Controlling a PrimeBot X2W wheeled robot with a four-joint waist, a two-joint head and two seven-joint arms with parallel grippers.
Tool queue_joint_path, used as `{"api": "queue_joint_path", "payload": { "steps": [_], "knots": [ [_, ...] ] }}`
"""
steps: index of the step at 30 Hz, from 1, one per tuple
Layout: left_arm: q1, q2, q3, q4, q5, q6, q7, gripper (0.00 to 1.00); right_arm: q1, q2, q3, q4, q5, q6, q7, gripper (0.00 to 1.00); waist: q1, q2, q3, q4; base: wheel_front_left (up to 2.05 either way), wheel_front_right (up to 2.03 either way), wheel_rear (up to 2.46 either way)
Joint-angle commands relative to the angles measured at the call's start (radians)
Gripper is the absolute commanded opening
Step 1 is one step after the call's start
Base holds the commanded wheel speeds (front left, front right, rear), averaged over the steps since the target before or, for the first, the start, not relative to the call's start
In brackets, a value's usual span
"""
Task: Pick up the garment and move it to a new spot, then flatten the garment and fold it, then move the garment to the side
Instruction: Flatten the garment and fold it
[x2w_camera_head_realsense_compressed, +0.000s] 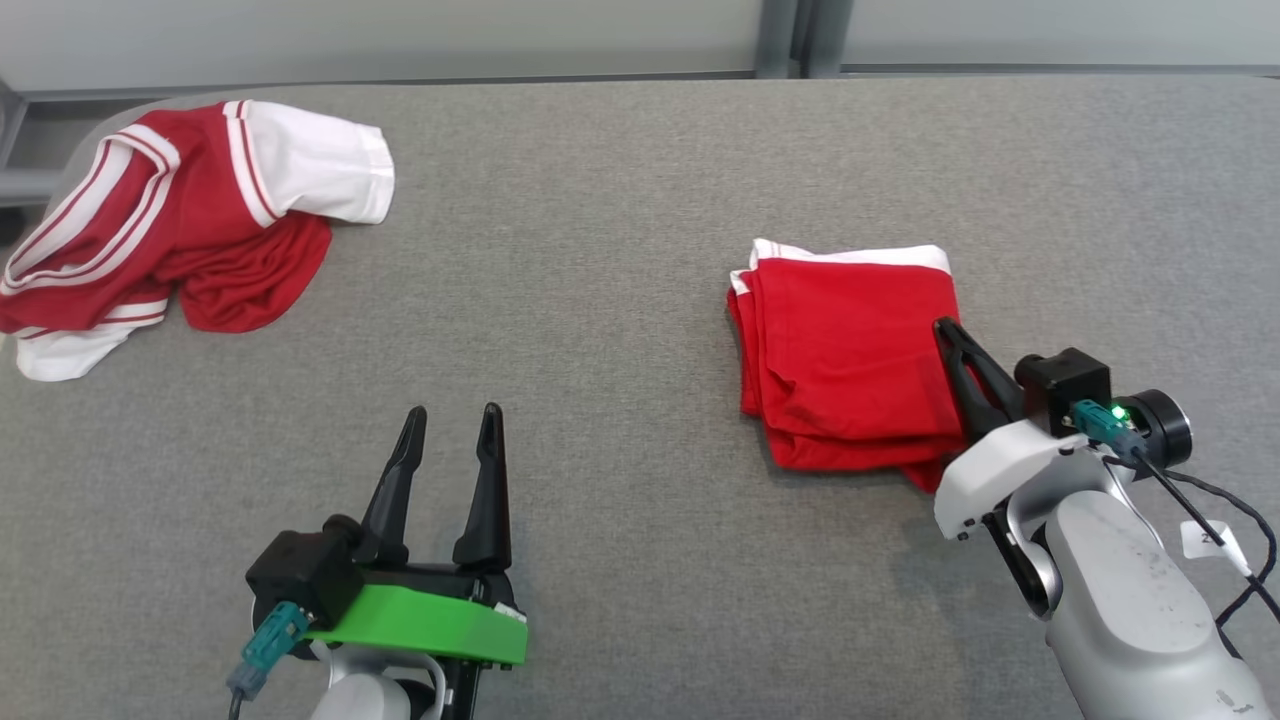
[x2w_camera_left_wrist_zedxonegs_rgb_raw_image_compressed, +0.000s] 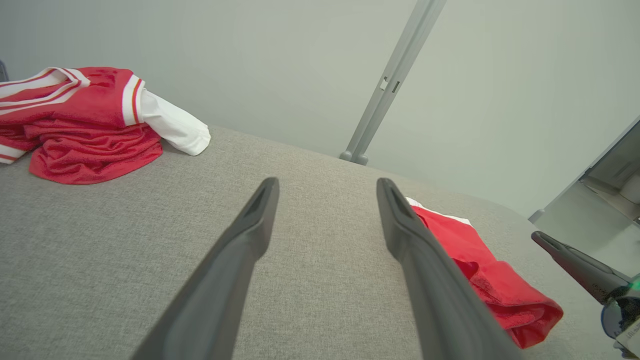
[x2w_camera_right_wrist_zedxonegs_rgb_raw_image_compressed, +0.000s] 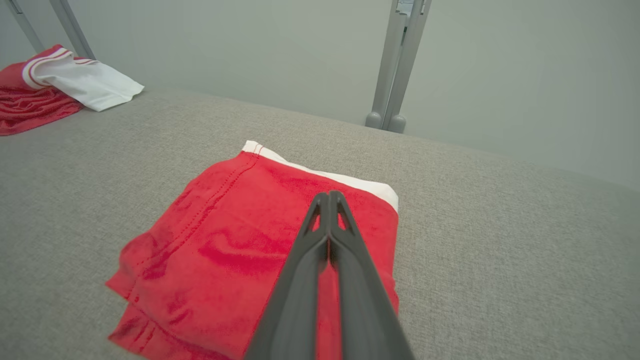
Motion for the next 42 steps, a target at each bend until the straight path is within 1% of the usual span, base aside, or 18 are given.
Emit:
{"api": "queue_joint_path", "payload": {
  "steps": [1, 4, 5, 6, 8, 13, 18, 26, 33, 37, 42],
  "knots": [
    [-0.012, 0.002, 0.000, -0.001, 0.003, -0.006, 0.000, 1.00, -0.022, -0.009, 0.018, 0.042, -0.011, 0.000, -0.005, 0.00, 0.0000, 0.0000, 0.014, 0.026, 0.00, 0.00, 0.00],
    [-0.018, 0.002, -0.007, 0.000, -0.001, -0.005, 0.000, 1.00, -0.054, -0.020, 0.044, 0.119, -0.034, 0.000, -0.011, 0.00, 0.0000, 0.0000, 0.024, 0.050, 0.00, 0.00, 0.00],
    [-0.018, 0.002, -0.007, 0.000, -0.001, -0.005, 0.000, 1.00, -0.054, -0.020, 0.044, 0.119, -0.034, 0.000, -0.011, 0.00, 0.0000, 0.0000, 0.024, 0.050, 0.00, 0.00, 0.00],
    [-0.023, 0.002, -0.011, 0.001, -0.003, -0.006, 0.000, 1.00, -0.073, -0.023, 0.057, 0.173, -0.047, 0.000, -0.013, 0.00, 0.0000, 0.0000, 0.032, 0.066, 0.00, 0.00, 0.00],
    [-0.027, 0.002, -0.013, 0.002, -0.005, -0.007, 0.000, 1.00, -0.084, -0.023, 0.064, 0.189, -0.054, 0.000, -0.012, 0.00, 0.0000, 0.0000, 0.037, 0.075, 0.00, 0.00, 0.00],
    [-0.031, 0.002, -0.014, -0.003, -0.009, 0.000, 0.000, 1.00, -0.095, -0.013, 0.106, 0.192, -0.078, 0.000, -0.013, 0.00, 0.0000, 0.0000, 0.053, 0.107, 0.00, 0.00, 0.00],
    [-0.030, 0.002, -0.008, -0.008, -0.008, 0.004, 0.000, 1.00, -0.069, -0.023, 0.175, 0.176, -0.082, 0.000, -0.013, 0.00, 0.0000, 0.0000, 0.060, 0.119, 0.00, 0.00, 0.00],
    [-0.038, 0.002, 0.000, -0.010, -0.008, 0.002, 0.000, 1.00, -0.057, -0.039, 0.280, 0.201, -0.066, 0.000, -0.013, 0.00, 0.0000, 0.0000, 0.074, 0.098, 0.00, 0.00, 0.00],
    [-0.047, 0.002, 0.003, -0.006, -0.004, 0.000, 0.000, 1.00, -0.078, -0.054, 0.347, 0.229, -0.041, 0.000, -0.010, 0.00, 0.0000, 0.0000, 0.083, 0.080, 0.00, 0.00, 0.00],
    [-0.049, 0.002, 0.008, -0.003, -0.001, -0.002, 0.000, 1.00, -0.085, -0.059, 0.363, 0.220, -0.019, 0.000, -0.010, 0.00, 0.0000, 0.0000, 0.082, 0.072, 0.00, 0.00, 0.00],
    [-0.046, 0.002, 0.017, -0.001, 0.003, -0.003, 0.000, 1.00, -0.082, -0.069, 0.334, 0.141, -0.011, 0.000, -0.011, 0.00, 0.0000, 0.0000, 0.069, 0.055, 0.00, 0.00, 0.00]
  ]
}}
